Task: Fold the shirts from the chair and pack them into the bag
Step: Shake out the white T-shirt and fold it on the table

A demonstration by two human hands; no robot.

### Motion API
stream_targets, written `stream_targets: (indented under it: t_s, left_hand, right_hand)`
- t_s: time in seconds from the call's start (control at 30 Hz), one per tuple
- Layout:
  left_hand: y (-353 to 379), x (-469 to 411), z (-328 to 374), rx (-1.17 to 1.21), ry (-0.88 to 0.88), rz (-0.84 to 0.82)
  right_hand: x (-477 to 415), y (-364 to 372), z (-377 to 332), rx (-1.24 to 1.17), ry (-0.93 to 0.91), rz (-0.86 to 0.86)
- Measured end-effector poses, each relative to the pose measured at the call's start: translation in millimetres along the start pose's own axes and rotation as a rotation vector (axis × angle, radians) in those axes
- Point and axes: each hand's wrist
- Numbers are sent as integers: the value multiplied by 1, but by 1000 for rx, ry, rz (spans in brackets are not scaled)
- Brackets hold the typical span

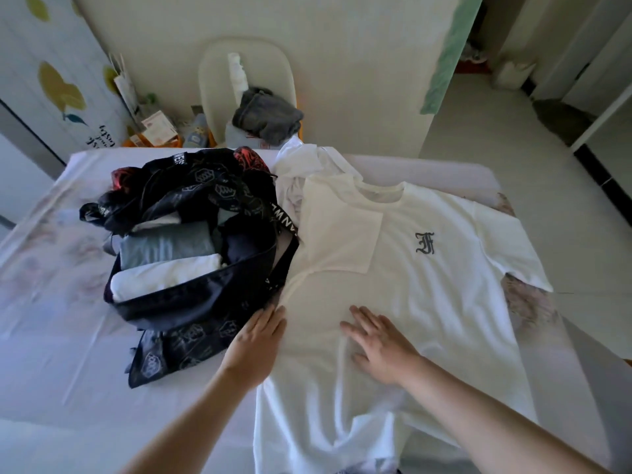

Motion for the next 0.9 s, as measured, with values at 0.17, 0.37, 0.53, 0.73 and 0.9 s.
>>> stream_targets:
  t_s: [0.17,0.37,0.53,0.73,0.9]
  left_hand:
    - [-21,26,47,228,72,105]
    - [-34,54,115,279,263,-244]
    - [-31,55,130,250,193,-244]
    - [-50,28,155,394,74,-202]
    - [-54,-7,135,486,-81,-67]
  right_hand:
    - [52,7,-4,-59,-8,54]
    - [128,14,11,-16,-24,-9]
    - [148,21,19,-199,86,87]
    - [133,-23,27,-496,373,315]
    - [122,-64,42,-388,372,310]
Point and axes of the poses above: each hand's wrist, its own x-axis away from the middle knuckle, its own y-axis out of the palm, z = x × y, and after that the axes turned 5 degrees about -x, right-handed
